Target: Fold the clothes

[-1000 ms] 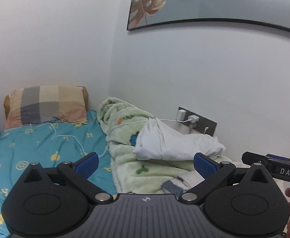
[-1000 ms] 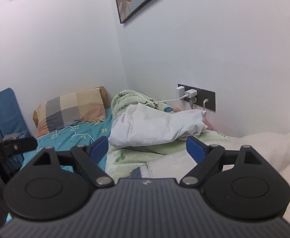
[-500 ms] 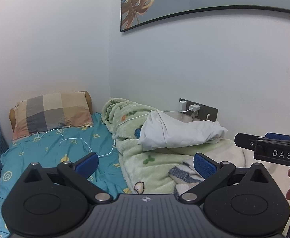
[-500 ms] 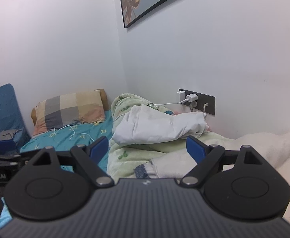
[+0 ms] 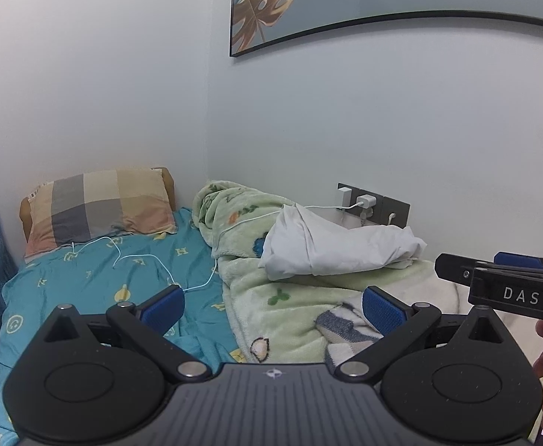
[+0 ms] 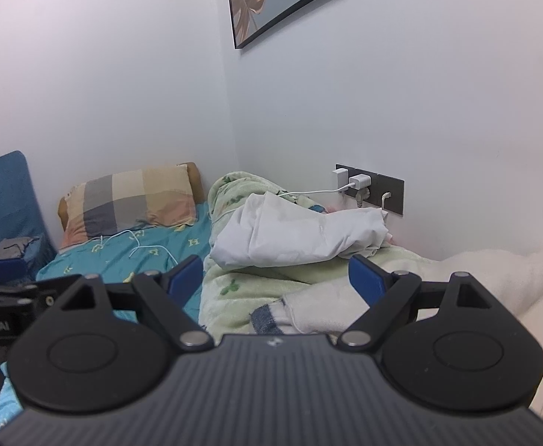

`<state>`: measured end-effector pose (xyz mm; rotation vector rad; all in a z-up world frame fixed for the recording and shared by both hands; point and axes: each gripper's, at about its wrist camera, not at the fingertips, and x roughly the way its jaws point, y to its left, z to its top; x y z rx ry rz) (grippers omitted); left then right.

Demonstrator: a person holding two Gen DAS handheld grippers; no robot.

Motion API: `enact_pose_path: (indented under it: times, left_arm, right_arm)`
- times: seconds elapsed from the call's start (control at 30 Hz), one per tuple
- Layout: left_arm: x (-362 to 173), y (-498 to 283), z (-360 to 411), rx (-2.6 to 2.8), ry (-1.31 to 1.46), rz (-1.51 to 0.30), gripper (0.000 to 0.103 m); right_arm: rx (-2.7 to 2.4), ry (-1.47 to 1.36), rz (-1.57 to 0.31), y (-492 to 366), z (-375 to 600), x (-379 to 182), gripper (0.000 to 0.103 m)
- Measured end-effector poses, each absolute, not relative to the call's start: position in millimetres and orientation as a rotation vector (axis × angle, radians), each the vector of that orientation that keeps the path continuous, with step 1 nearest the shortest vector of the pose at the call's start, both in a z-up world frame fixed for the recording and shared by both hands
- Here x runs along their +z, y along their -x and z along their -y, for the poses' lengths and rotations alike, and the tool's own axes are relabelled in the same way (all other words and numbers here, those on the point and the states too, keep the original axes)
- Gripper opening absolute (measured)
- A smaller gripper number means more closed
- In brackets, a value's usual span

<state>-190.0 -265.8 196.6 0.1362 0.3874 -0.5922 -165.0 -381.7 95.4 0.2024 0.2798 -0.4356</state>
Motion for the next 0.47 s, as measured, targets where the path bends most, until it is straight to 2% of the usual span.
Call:
enact_pose_path:
  times: [0.47]
  left_arm:
    - [195.0,187.3,256.1,-0.594,-0.114,-0.404,0.103]
  right_arm:
    - [-0.433,-0.217,-0.295,163.2,377.8,91.1,0.087]
